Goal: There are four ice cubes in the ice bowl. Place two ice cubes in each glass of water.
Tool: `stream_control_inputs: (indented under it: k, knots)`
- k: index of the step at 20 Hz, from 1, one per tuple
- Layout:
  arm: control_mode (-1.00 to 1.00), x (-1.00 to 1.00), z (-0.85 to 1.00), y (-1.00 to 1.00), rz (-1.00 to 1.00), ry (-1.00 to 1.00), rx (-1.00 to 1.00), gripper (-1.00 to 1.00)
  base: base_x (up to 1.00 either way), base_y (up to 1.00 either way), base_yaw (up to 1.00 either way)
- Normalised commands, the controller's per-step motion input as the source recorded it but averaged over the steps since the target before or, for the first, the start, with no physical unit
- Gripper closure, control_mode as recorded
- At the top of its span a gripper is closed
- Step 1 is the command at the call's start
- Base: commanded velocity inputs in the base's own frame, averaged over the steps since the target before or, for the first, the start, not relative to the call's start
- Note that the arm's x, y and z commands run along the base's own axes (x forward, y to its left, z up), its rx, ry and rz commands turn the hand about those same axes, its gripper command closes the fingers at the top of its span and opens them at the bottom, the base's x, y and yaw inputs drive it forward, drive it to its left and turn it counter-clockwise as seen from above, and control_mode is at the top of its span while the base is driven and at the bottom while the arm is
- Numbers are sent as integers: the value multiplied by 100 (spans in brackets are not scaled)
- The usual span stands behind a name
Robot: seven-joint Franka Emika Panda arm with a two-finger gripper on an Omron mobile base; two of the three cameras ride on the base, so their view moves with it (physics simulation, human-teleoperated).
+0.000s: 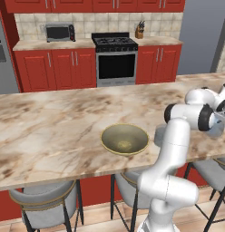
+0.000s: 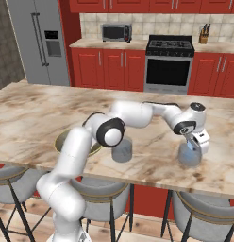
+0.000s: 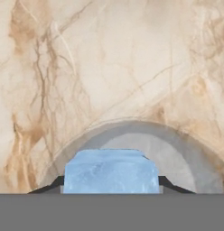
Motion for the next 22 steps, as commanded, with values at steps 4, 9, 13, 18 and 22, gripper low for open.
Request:
stream_control_inputs:
  k: [4, 9, 13, 18, 22]
  knots:
    - [-100, 5, -7, -31, 0, 0, 0, -100, 0, 0, 0]
    - [-100, 0, 0, -21, 0, 0, 0, -100, 0, 0, 0]
    - [-100, 0, 6, -5, -1, 0, 0, -100, 0, 0, 0]
    - [-100, -5, 20, 0, -2, 0, 0, -100, 0, 0, 0]
    - [-100, -13, 29, 0, -4, 0, 0, -100, 0, 0, 0]
